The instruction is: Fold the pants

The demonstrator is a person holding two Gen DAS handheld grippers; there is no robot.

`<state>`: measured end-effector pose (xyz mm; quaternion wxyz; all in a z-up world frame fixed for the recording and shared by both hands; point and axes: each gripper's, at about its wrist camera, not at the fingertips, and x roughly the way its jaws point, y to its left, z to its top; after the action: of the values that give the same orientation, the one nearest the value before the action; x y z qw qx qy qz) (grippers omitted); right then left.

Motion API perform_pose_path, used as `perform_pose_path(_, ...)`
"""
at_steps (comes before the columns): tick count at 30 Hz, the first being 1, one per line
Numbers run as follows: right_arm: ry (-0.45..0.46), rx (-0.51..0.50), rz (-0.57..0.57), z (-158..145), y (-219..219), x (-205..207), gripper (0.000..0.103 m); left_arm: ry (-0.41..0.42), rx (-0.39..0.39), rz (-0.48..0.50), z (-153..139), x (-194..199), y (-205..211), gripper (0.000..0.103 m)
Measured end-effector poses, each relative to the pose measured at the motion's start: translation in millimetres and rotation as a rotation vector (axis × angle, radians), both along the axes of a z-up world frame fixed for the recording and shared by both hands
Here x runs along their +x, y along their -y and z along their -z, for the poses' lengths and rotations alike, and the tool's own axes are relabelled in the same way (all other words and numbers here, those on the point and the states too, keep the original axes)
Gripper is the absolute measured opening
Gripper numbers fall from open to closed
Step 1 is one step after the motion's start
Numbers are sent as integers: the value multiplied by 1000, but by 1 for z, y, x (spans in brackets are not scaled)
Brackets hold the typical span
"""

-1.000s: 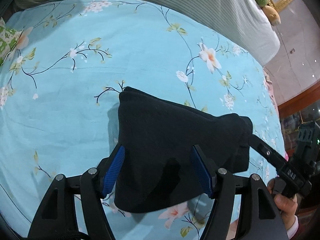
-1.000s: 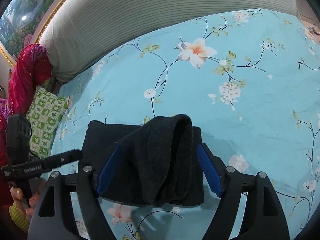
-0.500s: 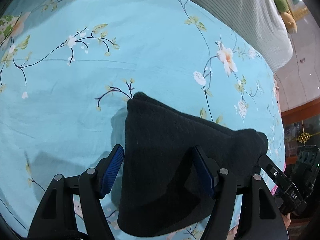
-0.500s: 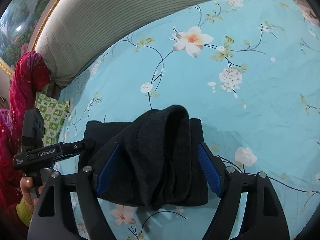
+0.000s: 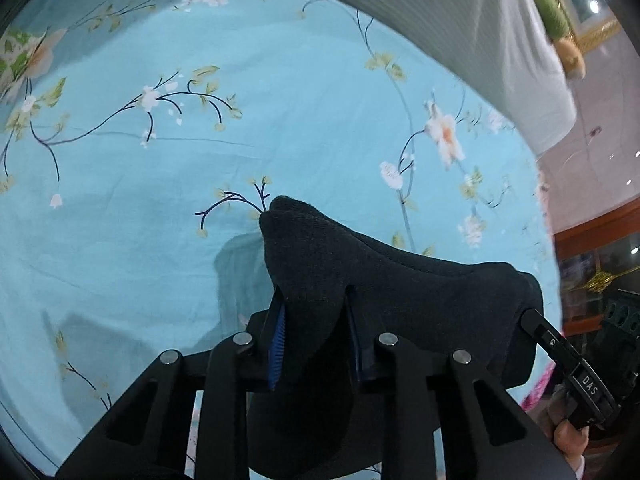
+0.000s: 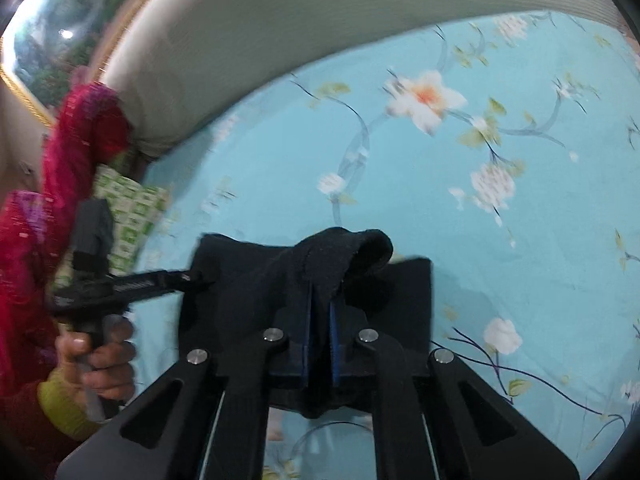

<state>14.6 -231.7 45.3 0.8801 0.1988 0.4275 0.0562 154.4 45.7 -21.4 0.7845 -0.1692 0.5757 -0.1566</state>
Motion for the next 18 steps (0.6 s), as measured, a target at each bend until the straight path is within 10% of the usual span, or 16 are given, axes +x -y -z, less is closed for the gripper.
perform_pose_path(14, -103, -110, 32, 59, 15, -1, 6, 54, 59, 33, 26, 3, 9, 42)
perform_pose_path(18, -100, -70, 76, 55, 23, -3, 21, 35, 78, 15, 21, 0, 2, 57)
